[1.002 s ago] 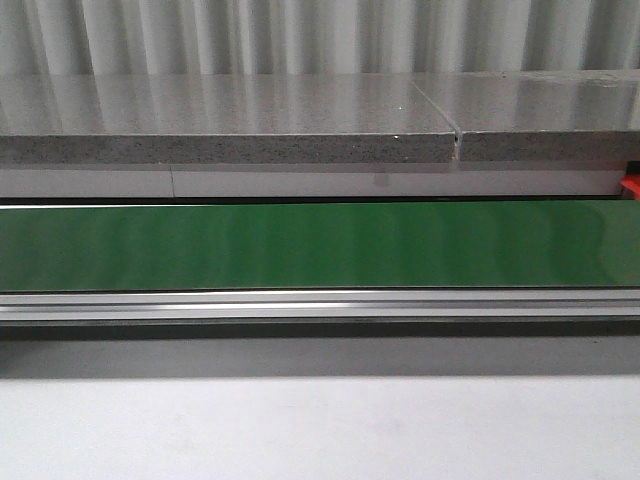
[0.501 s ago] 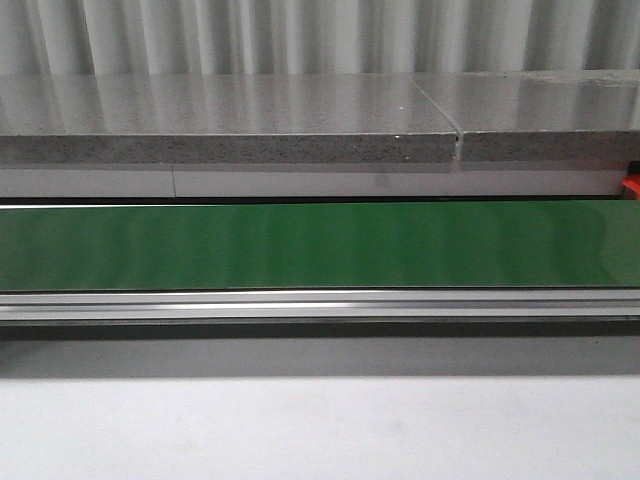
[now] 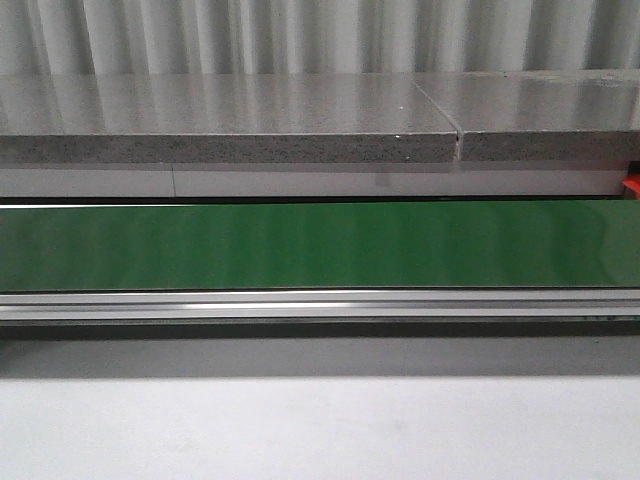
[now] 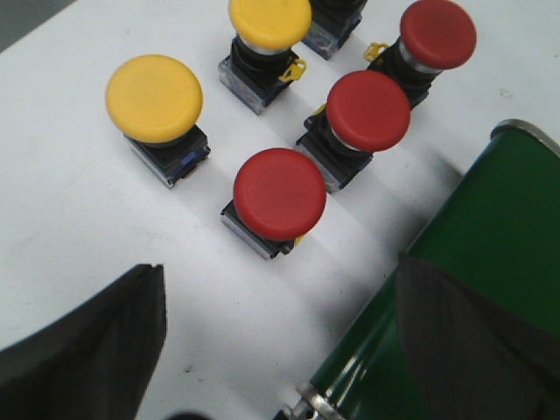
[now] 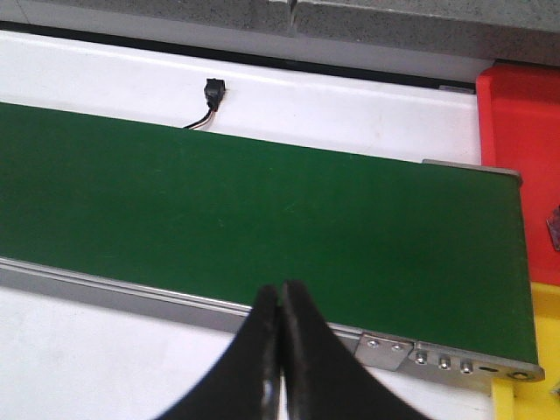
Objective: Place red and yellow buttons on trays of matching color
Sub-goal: 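Move the left gripper toward the remaining buttons on the table, then grasp a red push-button with the left gripper and lift it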
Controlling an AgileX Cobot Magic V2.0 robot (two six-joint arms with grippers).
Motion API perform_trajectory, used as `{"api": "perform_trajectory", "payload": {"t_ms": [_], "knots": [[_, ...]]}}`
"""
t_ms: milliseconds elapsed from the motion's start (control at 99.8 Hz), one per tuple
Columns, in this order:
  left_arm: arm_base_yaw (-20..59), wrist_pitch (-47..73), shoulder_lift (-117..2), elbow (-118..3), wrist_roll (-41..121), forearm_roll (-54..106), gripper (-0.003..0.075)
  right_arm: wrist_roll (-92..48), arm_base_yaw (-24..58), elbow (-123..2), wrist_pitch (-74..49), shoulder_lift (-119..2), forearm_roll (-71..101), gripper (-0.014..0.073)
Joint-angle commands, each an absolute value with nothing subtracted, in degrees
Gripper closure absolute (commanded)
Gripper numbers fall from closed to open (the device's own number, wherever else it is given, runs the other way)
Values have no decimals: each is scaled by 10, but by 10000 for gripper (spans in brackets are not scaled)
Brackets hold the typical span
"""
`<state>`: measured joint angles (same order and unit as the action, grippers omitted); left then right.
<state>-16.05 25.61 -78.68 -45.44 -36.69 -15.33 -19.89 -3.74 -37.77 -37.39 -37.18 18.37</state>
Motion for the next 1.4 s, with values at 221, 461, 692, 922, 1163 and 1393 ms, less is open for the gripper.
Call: {"api": "perform_trajectory", "payload": {"t_ms": [221, 461, 692, 922, 1163, 1393], "knots": [[-161, 214, -860, -512, -371, -154, 186, -204, -36, -392, -334, -368, 187, 675], [-172, 210, -898, -529, -371, -158, 186, -204, -36, -392, -334, -368, 187, 675], [-187, 191, -922, -529, -371, -166, 186, -204, -36, -392, -334, -368, 187, 675], [-188, 168, -934, -529, -370, -168, 213, -204, -36, -392, -334, -368, 187, 675], [-188, 168, -932, -529, -370, -168, 527, -204, -36, -392, -334, -368, 187, 675], [-188, 187, -890, -529, -370, -163, 741, -204, -36, -392, -334, -368, 187, 675]]}}
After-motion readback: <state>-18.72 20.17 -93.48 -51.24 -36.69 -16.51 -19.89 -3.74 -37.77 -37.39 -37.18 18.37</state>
